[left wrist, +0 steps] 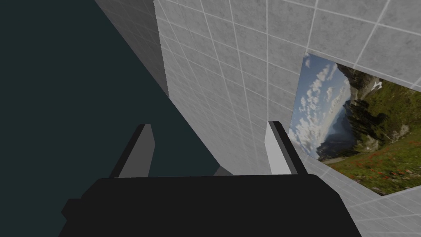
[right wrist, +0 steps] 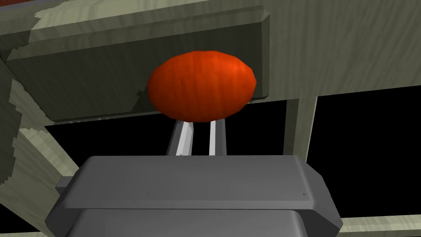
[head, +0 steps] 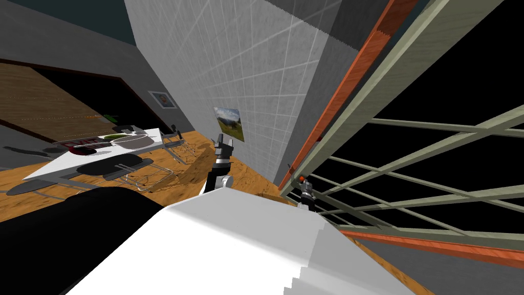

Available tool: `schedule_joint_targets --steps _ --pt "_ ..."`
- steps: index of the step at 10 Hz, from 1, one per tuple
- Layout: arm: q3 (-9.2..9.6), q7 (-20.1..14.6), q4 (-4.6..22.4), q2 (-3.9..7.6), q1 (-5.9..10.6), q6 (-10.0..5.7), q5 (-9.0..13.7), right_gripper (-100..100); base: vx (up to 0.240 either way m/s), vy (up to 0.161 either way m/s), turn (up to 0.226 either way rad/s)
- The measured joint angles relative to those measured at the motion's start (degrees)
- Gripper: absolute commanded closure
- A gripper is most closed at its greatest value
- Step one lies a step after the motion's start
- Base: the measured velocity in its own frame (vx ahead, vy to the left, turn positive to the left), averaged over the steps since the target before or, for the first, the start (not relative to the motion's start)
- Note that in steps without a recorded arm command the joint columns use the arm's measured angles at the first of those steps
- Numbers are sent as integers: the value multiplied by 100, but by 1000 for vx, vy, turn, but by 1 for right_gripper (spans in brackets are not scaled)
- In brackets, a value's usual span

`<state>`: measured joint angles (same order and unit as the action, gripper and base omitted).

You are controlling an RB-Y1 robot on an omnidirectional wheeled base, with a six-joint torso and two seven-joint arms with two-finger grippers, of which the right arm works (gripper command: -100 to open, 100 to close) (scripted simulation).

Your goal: Pull the door open

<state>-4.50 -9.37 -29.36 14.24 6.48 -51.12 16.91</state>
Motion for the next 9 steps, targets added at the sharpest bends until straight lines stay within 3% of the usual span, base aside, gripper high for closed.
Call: schedule_joint_targets --steps 2,3,6,7,9 --pt "52 -279 -134 33 -122 45 61 100 -21 -3 42" --pt "63 -422 -108 28 -120 33 108 -100 -43 -25 30" --pt "54 -814 -112 58 -106 1 282 -100 -56 -17 42" --pt "82 -974 -223 45 -167 29 335 -100 -75 25 130" --pt "164 -1340 -135 -36 -93 -9 455 -100 -78 8 63"
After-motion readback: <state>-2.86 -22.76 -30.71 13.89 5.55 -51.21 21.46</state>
